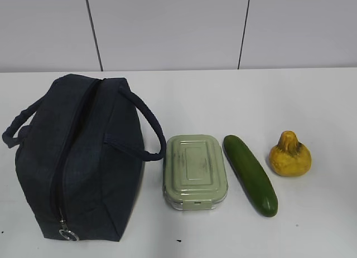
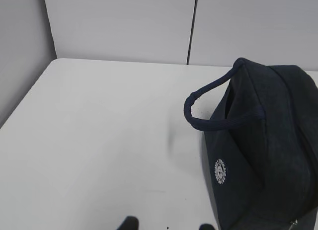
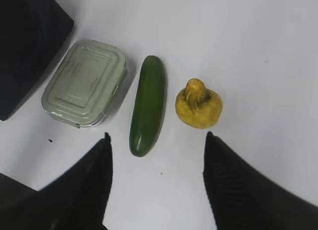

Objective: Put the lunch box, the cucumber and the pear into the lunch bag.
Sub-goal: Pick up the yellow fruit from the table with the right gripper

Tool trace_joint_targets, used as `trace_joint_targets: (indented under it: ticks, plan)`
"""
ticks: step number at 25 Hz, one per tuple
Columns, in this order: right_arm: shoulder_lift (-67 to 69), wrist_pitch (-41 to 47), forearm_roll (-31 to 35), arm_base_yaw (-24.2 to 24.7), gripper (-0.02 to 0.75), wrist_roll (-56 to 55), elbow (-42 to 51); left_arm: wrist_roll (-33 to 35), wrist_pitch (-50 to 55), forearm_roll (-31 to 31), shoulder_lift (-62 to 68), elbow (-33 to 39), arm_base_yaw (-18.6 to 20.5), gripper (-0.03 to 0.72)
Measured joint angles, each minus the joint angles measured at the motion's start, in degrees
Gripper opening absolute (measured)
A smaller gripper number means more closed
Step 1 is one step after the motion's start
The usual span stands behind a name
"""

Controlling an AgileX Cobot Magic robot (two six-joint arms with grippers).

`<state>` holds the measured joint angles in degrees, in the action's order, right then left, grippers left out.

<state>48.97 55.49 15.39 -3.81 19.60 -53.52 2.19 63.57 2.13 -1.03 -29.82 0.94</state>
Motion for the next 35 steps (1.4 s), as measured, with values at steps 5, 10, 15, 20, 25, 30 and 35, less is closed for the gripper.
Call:
trace_joint_targets:
  ticks: [5,10,15,20,25,30,35]
  plan:
    - [9.66,0.35,1.18,0.0,0.452,0.88,-3.99,0.0,0.0,-0.05,0.0,0.0,0.0,0.238]
    - [17.9,0.35,1.18,0.0,0.456,2.19,-7.03,0.0,0.0,-0.05,0.0,0.0,0.0,0.238]
    - [26.51,0.47,1.18,0.0,0.494,3.61,-9.21,0.0,0.0,-0.05,0.0,0.0,0.0,0.238]
    - [34.83,0.47,1.18,0.0,0.503,3.78,-12.83,0.0,0.0,-0.05,0.0,0.0,0.0,0.238]
    - [42.51,0.47,1.08,0.0,0.503,3.88,-17.04,0.0,0.0,-0.05,0.0,0.0,0.0,0.238]
    - [48.84,2.12,0.03,0.0,0.503,3.88,-21.23,0.0,0.0,-0.05,0.0,0.0,0.0,0.238]
    - [53.27,2.67,-1.41,0.0,0.503,3.88,-23.21,0.0,-0.04,-0.05,0.0,0.0,0.0,0.239]
